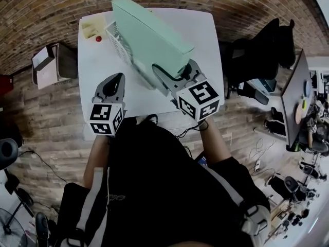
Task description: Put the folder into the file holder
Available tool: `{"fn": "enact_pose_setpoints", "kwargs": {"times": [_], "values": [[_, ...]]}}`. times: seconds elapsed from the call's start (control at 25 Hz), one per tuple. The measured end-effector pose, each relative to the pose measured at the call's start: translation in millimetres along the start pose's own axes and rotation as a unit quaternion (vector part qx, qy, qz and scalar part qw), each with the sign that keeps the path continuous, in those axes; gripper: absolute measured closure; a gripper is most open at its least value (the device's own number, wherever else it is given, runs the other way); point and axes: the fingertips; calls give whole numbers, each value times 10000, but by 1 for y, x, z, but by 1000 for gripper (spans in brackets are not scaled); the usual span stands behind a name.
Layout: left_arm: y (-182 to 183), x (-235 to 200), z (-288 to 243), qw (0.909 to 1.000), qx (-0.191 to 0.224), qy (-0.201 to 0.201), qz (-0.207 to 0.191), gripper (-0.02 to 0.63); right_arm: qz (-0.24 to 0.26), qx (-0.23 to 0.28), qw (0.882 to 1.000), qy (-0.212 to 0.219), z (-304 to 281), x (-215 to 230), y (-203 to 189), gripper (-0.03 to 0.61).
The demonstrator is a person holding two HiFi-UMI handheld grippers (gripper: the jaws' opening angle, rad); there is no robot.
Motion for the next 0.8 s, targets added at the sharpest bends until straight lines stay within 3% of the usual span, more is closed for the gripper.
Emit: {"fn": "enact_pose_setpoints", "kwargs": {"times": [0.24,0.44,0.8], "values": [[1,-9,2,10000,52,35,76,591,42,-384,9985,383,-12,-10,-2,345],[-3,-11,3,9999,44,53,119,591,-7,-437,9989,146,-13,-2,-3,406],[-1,-14,5,9999,19,125,-29,591,-118,1044,9925,-625,8,-1,4,442]]}}
Point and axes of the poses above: the fingertips, and each gripper's own axes: z backward along the fingers, x to its right, y out of its top, and after that the axes turned 8 degrees about z, right-handed
